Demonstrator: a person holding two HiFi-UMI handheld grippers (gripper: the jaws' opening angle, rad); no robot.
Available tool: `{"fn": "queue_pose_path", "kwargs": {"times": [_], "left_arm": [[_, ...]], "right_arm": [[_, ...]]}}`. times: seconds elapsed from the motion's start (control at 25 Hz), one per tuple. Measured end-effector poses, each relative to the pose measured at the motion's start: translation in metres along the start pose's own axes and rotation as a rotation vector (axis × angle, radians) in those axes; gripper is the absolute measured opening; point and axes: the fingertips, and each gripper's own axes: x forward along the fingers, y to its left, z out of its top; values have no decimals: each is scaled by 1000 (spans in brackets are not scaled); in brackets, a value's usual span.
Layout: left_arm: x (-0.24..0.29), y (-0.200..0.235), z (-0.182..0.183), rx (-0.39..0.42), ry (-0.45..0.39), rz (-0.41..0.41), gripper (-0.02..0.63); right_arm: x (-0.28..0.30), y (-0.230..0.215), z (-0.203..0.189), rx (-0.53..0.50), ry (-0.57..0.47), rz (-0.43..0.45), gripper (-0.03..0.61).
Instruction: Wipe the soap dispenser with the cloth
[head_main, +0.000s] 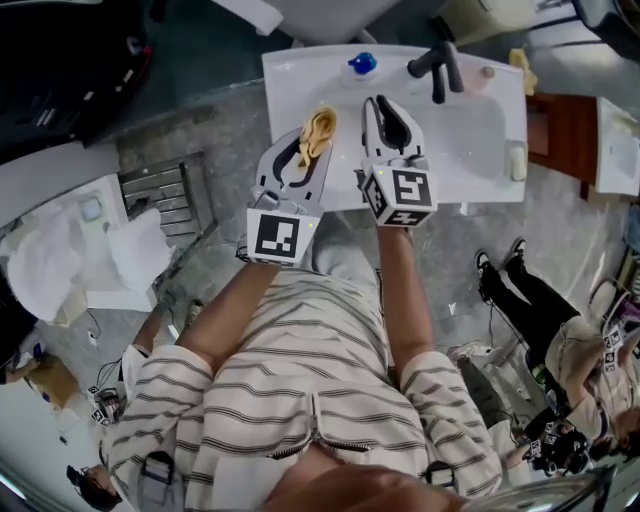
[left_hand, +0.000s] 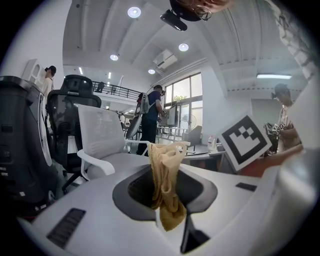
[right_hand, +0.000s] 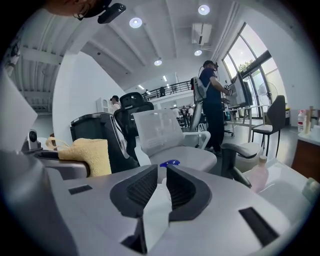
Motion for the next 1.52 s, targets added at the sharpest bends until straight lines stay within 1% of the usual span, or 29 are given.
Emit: {"fn": "queue_pose_path", "kwargs": {"times": [0.24, 0.4, 0.48, 0.56, 0.76, 0.92, 1.08, 1.2, 1.28, 1.4, 1.52], "left_arm": [[7, -5, -11, -25, 5, 21, 94], [10, -8, -14, -15, 9, 19, 94], [10, -11, -22, -42, 27, 22, 94], [12, -9, -26, -63, 33, 33, 94], [14, -2, -30, -45, 49, 44, 94], [16, 3, -32, -52, 42, 57, 94], [17, 5, -36, -60, 55, 64, 94], [18, 3, -39, -32, 64, 46, 94], [18, 1, -41, -30, 66, 38, 94], [19, 1, -40, -36, 52, 38, 94], [18, 2, -44, -46, 64, 45, 94]], "right_arm": [[18, -9, -15, -3, 19, 10, 91], [35, -12, -22, -21, 39, 14, 109], [40, -13, -30, -30, 58, 12, 120], [50, -16, -34, -49, 69, 8, 145], [67, -21, -40, -76, 85, -9, 172], [78, -25, -41, -101, 76, -26, 176], [85, -27, -43, -119, 83, -28, 175], [89, -30, -43, -130, 72, -36, 175], [92, -31, -44, -139, 73, -40, 175], [97, -33, -45, -134, 76, -48, 167], [98, -37, -46, -128, 86, -55, 148]]}}
